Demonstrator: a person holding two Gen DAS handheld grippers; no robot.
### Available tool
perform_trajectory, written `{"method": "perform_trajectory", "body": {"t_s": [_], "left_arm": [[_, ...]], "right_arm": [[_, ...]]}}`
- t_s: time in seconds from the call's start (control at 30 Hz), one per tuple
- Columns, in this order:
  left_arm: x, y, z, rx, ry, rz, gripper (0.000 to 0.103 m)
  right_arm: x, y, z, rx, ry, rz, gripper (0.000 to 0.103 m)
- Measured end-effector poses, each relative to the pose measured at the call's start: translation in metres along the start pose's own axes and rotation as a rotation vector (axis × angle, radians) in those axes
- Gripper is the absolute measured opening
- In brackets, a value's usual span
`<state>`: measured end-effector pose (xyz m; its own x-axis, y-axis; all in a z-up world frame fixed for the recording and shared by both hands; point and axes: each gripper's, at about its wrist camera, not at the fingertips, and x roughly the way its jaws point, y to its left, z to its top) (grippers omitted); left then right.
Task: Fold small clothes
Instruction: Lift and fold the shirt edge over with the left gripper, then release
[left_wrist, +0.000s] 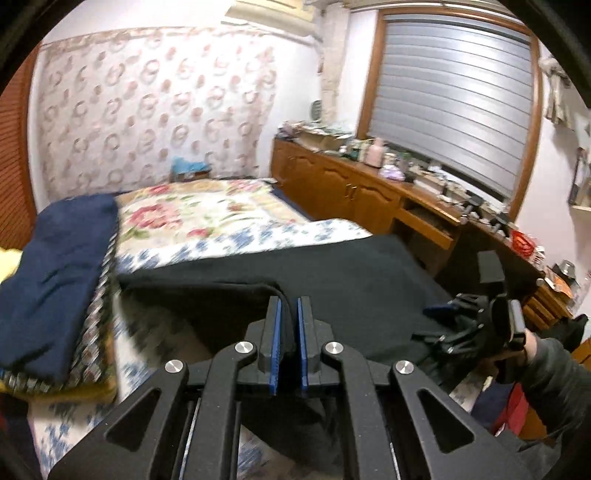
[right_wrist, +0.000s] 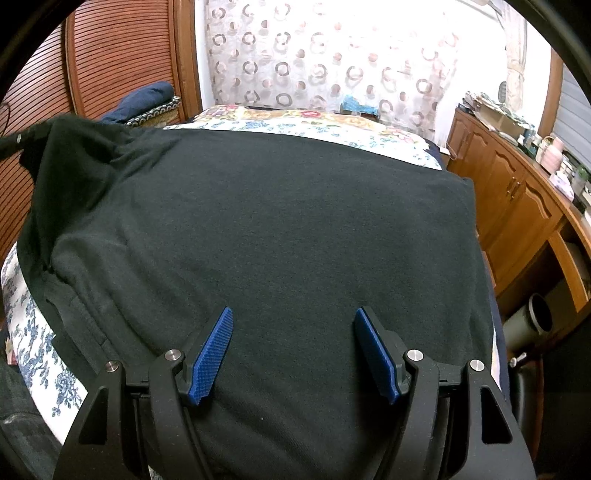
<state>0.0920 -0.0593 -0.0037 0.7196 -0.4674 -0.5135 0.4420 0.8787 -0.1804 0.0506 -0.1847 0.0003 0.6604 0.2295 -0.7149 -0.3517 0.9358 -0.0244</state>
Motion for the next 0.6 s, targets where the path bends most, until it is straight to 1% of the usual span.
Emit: {"method": "perform_trajectory", "body": {"t_s": [0.07,0.17,0.37,0.47,0.6], "left_arm": [[0.005,-0.011,0.009,0.025,-0.006,-0.024,0.009],[0.017,-0.034,0.022,0.074,-0.003,-0.068,0.009],[0.039,-0.074,0.043,0.137,0.015,-0.141,0.009],[0.042,-0.1,0.056,0.17,0.014,-0.189,0.009],[0.033,-0.137,0.071,0.222,-0.001,-0.222,0.009]], "right_arm": [[-0.005,-0.003,0.0,0.019,-0.008,0.02,0.071],[-0.02,-0.007,-0.003,0.045,-0.036,0.014,0.071],[-0.056,-0.024,-0.015,0.077,-0.096,-0.052,0.071],[-0.072,-0.031,-0.023,0.099,-0.123,-0.083,0.071],[-0.088,-0.033,-0.031,0.123,-0.154,-0.116,0.071]]}}
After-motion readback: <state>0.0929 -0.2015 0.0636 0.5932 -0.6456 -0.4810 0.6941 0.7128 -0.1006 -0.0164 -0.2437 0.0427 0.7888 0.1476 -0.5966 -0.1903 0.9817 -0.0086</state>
